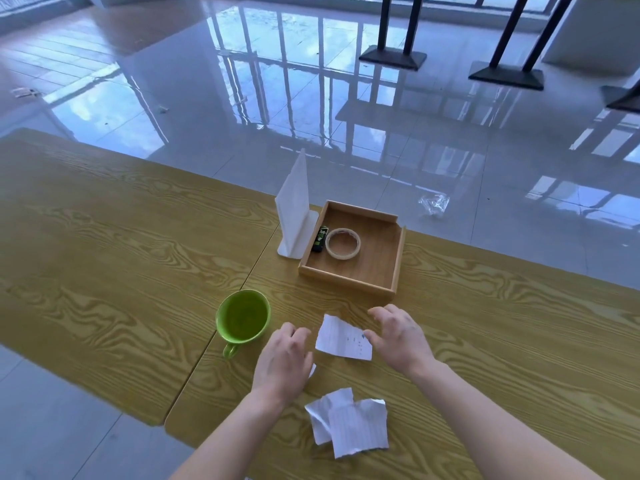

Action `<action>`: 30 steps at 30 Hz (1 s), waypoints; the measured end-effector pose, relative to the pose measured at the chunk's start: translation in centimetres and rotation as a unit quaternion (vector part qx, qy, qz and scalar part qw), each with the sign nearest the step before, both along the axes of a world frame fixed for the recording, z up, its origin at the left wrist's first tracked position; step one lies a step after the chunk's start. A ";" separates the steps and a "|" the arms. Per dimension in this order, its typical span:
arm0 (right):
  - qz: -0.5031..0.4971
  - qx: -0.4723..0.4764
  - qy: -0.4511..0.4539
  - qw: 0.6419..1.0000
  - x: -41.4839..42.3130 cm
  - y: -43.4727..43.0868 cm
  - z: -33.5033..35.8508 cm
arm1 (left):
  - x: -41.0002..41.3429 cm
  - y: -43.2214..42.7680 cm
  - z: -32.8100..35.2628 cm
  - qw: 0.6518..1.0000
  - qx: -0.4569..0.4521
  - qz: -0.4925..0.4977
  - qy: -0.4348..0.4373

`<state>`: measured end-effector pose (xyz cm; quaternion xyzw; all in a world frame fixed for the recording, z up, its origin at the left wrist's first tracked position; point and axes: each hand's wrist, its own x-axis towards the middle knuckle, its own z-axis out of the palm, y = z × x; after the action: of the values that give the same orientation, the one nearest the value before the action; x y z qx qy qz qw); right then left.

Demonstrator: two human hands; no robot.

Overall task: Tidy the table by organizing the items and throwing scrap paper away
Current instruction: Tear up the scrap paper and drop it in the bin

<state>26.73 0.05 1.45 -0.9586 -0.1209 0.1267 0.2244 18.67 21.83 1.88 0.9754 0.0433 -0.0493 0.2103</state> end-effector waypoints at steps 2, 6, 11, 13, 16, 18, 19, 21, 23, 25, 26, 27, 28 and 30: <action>0.009 -0.003 0.001 1.000 -0.3 0.4 -0.2 | -0.4 0.1 -0.3 1.000 0.015 0.002 0.016; 0.027 -0.016 0.016 0.999 -0.3 1.7 -0.3 | -0.8 0.0 -0.6 0.994 0.083 0.007 0.074; 0.064 -0.085 0.032 0.994 -0.3 3.6 -0.8 | -1.1 0.0 -1.6 0.983 0.135 0.011 0.127; 0.076 -0.125 0.027 0.989 -0.6 4.2 -1.2 | -1.3 0.4 -2.2 0.984 0.119 0.008 0.132; 0.061 -0.156 0.033 0.985 -1.1 4.6 -1.9 | -1.5 0.7 -3.1 0.988 0.102 0.004 0.115; 0.052 -0.156 0.021 0.986 -1.4 4.7 -2.5 | -1.5 0.8 -3.5 0.991 0.088 0.007 0.103; 0.044 -0.143 0.019 0.989 -1.4 4.6 -2.8 | -1.4 0.9 -3.6 0.991 0.083 0.008 0.100; 0.023 -0.111 0.026 0.993 -1.5 4.4 -3.3 | -1.4 1.1 -3.9 0.992 0.078 0.011 0.099; 0.007 -0.085 0.027 0.996 -1.4 4.1 -3.7 | -1.4 1.2 -4.2 0.993 0.068 0.015 0.094; -0.019 -0.058 0.035 0.998 -1.3 3.8 -3.9 | -1.5 1.2 -4.3 0.995 0.049 0.027 0.084; -0.031 -0.048 0.040 0.998 -1.3 3.6 -4.0 | -1.6 1.2 -4.4 0.996 0.041 0.033 0.076; -0.041 -0.041 0.042 0.997 -1.4 3.3 -4.1 | -1.7 1.3 -4.6 0.997 0.033 0.038 0.066; -0.050 -0.035 0.044 0.997 -1.5 3.1 -4.2 | -1.8 1.3 -4.8 0.997 0.027 0.043 0.057; -0.069 -0.019 0.048 0.996 -1.6 2.5 -4.1 | -1.8 1.3 -5.0 0.997 0.021 0.046 0.050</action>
<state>25.10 2.50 -2.70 -0.9616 -0.0409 0.1593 0.2199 16.85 23.17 -3.14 0.9730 0.0998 -0.0878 0.1888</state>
